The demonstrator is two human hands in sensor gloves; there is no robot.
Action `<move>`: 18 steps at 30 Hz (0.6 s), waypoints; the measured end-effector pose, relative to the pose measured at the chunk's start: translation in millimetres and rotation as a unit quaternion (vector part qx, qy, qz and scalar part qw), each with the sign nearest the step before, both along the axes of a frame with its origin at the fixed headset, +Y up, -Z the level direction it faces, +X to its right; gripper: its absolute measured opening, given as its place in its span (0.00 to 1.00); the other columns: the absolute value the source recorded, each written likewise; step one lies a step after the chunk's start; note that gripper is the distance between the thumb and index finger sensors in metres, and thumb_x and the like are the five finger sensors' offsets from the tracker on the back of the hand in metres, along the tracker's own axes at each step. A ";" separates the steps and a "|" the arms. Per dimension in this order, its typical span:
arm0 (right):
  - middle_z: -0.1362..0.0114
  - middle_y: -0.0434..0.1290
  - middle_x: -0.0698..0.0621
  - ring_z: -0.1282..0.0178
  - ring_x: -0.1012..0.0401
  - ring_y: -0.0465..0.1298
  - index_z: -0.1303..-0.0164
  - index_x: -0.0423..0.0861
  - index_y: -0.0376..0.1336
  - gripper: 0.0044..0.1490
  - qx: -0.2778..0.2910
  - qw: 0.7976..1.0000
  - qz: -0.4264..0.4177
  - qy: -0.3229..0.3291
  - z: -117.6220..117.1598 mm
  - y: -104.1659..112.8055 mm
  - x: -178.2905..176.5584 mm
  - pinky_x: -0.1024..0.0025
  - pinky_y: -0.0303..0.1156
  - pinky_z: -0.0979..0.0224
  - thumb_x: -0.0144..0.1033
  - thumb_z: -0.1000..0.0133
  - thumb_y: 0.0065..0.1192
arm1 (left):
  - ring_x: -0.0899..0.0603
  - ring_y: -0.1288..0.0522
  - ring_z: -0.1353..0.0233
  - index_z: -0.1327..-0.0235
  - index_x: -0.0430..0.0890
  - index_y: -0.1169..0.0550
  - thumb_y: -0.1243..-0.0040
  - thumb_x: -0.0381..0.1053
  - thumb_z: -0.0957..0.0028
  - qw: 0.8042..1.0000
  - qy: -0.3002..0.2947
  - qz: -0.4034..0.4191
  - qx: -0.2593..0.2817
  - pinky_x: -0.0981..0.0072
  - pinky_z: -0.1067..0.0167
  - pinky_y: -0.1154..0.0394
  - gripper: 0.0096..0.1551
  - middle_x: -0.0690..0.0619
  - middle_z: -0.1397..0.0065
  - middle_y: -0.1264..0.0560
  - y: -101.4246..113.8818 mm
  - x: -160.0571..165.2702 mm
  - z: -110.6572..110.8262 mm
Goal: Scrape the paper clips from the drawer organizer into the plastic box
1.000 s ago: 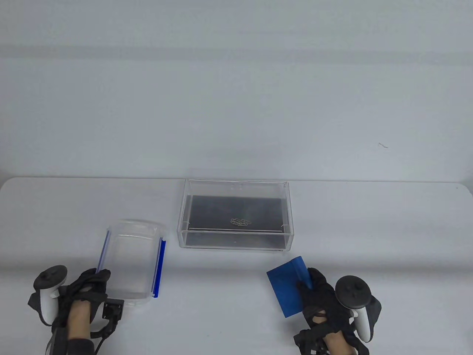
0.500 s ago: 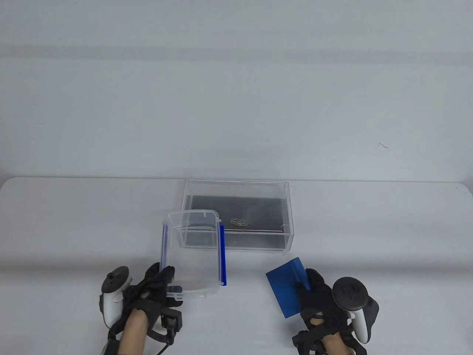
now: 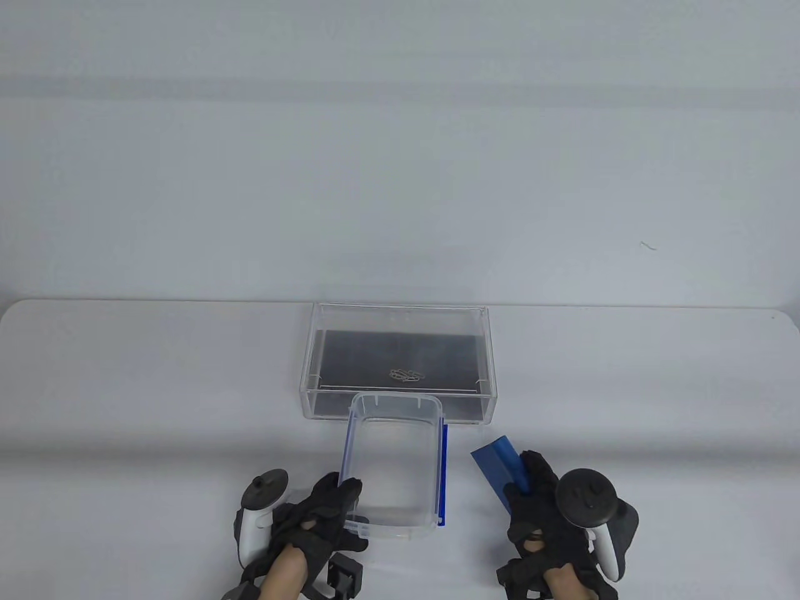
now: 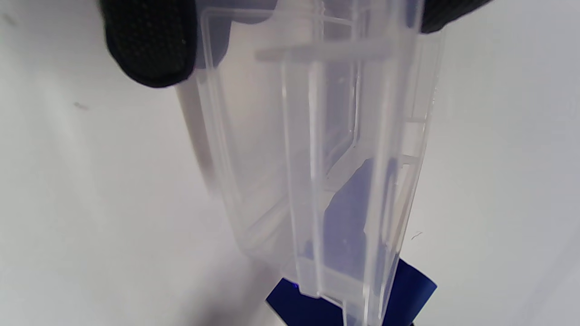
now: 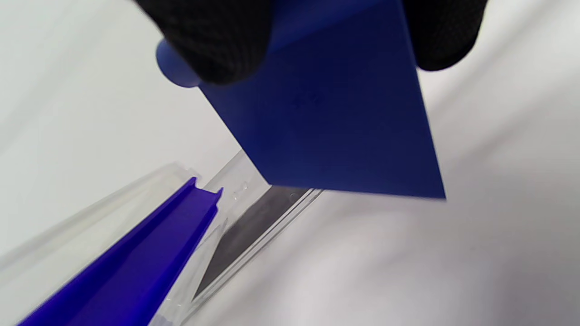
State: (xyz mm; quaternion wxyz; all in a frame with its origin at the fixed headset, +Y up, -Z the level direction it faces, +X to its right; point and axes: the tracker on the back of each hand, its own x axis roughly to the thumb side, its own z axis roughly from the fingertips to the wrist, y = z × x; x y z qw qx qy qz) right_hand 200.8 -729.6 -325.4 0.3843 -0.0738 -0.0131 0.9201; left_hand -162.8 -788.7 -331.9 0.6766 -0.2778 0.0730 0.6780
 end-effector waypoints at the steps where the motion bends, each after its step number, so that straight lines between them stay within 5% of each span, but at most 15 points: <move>1: 0.29 0.63 0.50 0.33 0.50 0.69 0.30 0.52 0.46 0.41 0.011 1.000 0.024 0.002 -2.2 3.7 -3.0 0.47 0.62 0.27 0.36 0.50 0.63 | 0.28 0.33 0.32 0.27 0.39 0.57 0.51 0.65 0.46 1.000 -0.006 0.004 -0.007 0.48 0.44 0.22 0.51 0.35 0.27 0.48 -1.5 1.6 -0.3; 9: 0.27 0.63 0.52 0.29 0.51 0.67 0.31 0.56 0.48 0.41 0.075 0.995 0.060 0.036 -37.0 41.6 -29.7 0.47 0.60 0.25 0.34 0.51 0.66 | 0.28 0.33 0.32 0.28 0.37 0.60 0.51 0.67 0.46 1.000 -0.011 -0.014 -0.022 0.50 0.43 0.22 0.54 0.34 0.27 0.50 -8.7 6.2 -3.9; 18: 0.28 0.64 0.56 0.29 0.52 0.66 0.31 0.60 0.49 0.41 0.098 0.982 0.126 0.099 -113.6 78.7 -78.1 0.48 0.60 0.24 0.35 0.51 0.66 | 0.29 0.32 0.33 0.28 0.37 0.61 0.52 0.69 0.48 1.000 -0.008 -0.004 -0.022 0.51 0.43 0.21 0.56 0.34 0.26 0.51 -8.3 7.3 -6.6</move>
